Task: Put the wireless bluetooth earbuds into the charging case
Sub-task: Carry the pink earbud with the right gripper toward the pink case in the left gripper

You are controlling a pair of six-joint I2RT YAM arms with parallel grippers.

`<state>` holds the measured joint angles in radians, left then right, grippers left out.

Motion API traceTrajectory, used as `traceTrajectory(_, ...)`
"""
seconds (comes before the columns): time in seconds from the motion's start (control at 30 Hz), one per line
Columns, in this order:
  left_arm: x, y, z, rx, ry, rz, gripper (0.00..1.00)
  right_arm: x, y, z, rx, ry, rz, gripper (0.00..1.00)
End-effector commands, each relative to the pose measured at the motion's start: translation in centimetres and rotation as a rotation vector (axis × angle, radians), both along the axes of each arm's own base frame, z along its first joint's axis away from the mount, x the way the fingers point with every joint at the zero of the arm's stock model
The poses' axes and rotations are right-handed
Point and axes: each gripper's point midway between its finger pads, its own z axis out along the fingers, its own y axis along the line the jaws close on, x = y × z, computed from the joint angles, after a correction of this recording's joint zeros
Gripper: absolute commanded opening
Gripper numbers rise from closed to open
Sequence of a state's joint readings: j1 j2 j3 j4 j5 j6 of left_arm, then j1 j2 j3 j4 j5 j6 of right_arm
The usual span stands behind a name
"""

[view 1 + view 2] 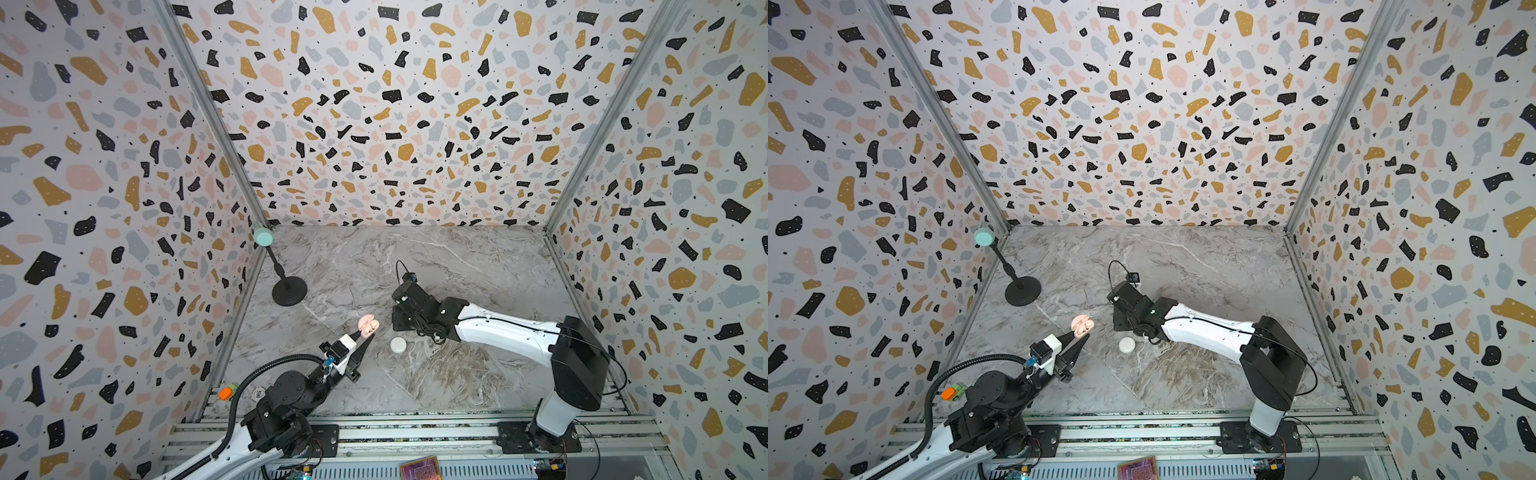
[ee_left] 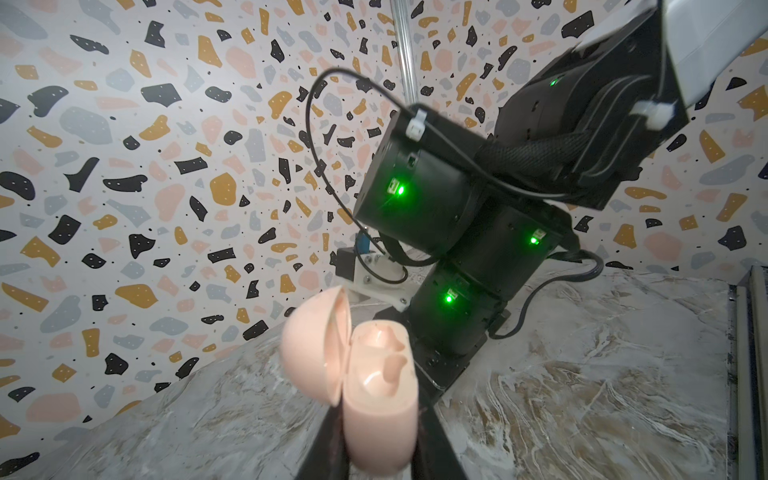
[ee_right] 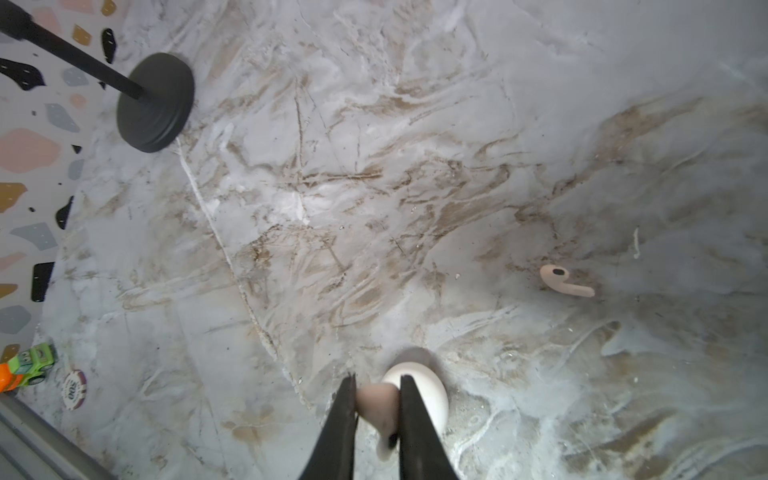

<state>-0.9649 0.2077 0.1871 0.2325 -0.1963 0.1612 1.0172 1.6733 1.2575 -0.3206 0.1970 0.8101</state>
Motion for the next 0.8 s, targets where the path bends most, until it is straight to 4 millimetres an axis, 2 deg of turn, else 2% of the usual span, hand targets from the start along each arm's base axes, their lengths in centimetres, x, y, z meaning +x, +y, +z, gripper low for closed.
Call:
traceTrajectory(0.0, -0.2, 0.0, 1.6, -0.059, -0.016, -0.016, 0.0, -0.2, -0.4, 3.6, 0.035, -0.106, -0.011, 0.0)
traceTrajectory(0.43, 0.1, -0.6, 1.0, -0.047, 0.019, -0.028, 0.0, -2.8, -1.6, 10.6, 0.112, -0.262, -0.018, 0.0)
traceTrajectory(0.77, -0.1, -1.1, 0.7, -0.039, 0.035, -0.049, 0.0, -5.1, -0.8, 14.5, 0.194, -0.346, 0.044, 0.0)
